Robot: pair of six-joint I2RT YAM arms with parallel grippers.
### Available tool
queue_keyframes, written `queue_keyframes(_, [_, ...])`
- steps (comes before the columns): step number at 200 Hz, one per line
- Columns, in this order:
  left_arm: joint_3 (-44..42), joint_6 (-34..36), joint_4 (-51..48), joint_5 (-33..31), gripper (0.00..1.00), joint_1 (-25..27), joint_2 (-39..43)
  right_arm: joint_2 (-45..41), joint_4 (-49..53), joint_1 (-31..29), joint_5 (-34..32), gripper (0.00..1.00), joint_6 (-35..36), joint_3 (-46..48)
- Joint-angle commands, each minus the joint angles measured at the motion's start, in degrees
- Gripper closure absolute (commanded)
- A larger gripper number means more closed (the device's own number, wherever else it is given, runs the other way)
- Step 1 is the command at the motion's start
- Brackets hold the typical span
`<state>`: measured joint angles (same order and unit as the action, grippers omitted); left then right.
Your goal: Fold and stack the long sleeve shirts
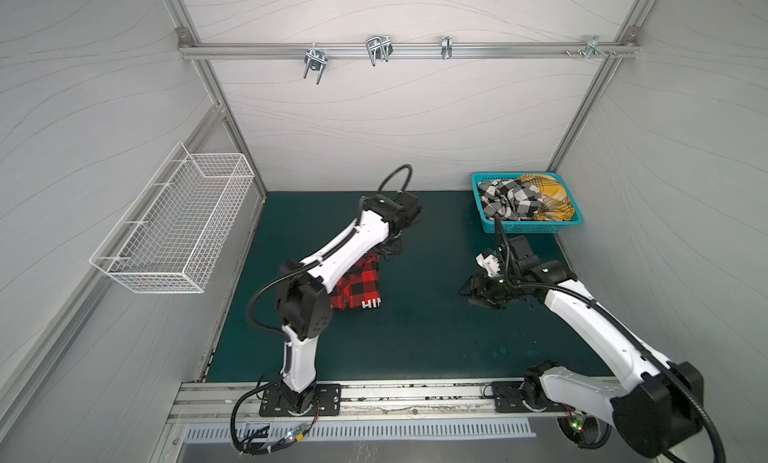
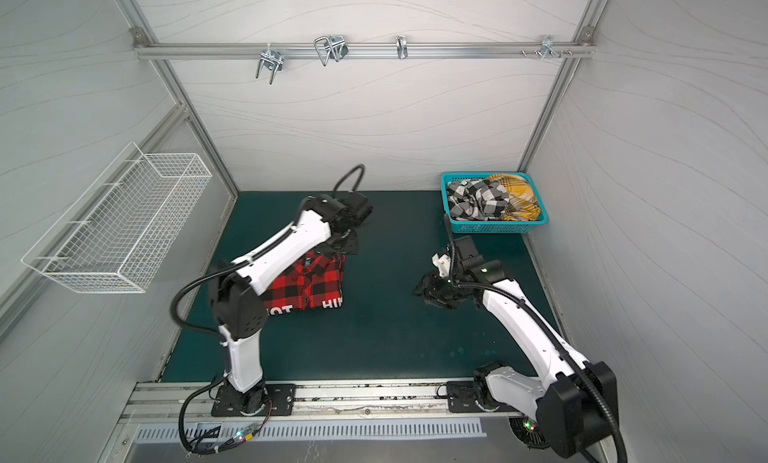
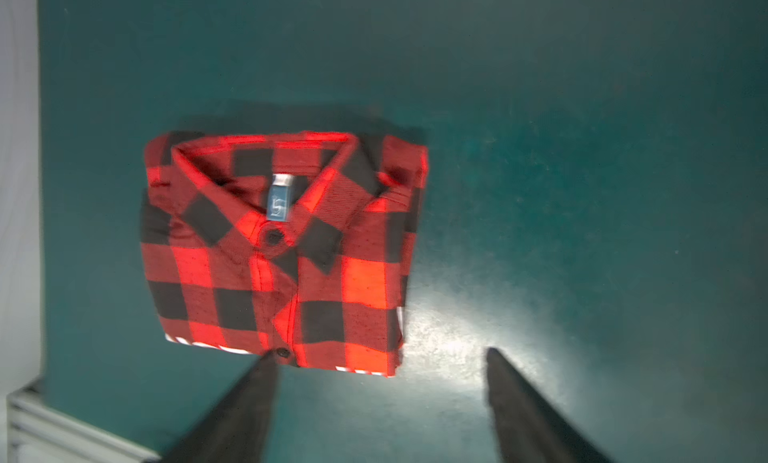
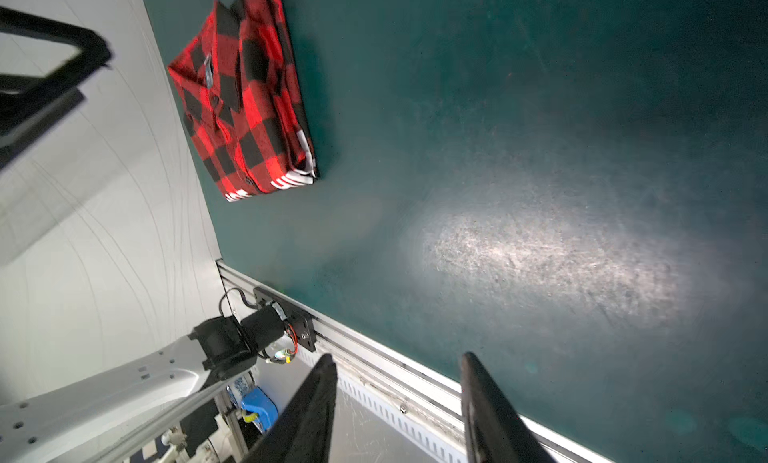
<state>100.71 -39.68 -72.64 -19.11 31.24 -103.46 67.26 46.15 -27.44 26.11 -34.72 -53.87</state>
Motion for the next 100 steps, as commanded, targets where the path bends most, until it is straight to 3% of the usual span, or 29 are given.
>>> queue_keyframes(1, [-12.9, 4.3, 8.3, 9.0, 0.54, -10.6, 5.1, 5.1, -0.6, -5.9, -3.3, 0.51, -1.5, -4.5])
queue_keyframes(18, [-19.9, 7.3, 13.3, 13.4, 0.77, -17.6, 6.9, 11.8, -1.2, -11.4, -5.6, 0.47, -1.0, -10.4])
queue_keyframes(40, [-23.6, 10.4, 18.1, 17.9, 0.90, -23.1, 4.5, 20.4, -2.0, -15.0, -5.9, 0.46, -0.2, -16.6])
queue_keyframes(65, [-23.1, 12.2, 19.9, 18.8, 1.00, -24.3, -1.8, 25.7, -3.0, -15.6, -5.3, 0.50, -0.9, -19.6])
queue_keyframes(100, [-22.9, 10.5, 23.7, 23.5, 1.00, -23.2, -6.8, 27.2, -1.1, -15.4, -6.5, 0.52, -0.9, -20.8])
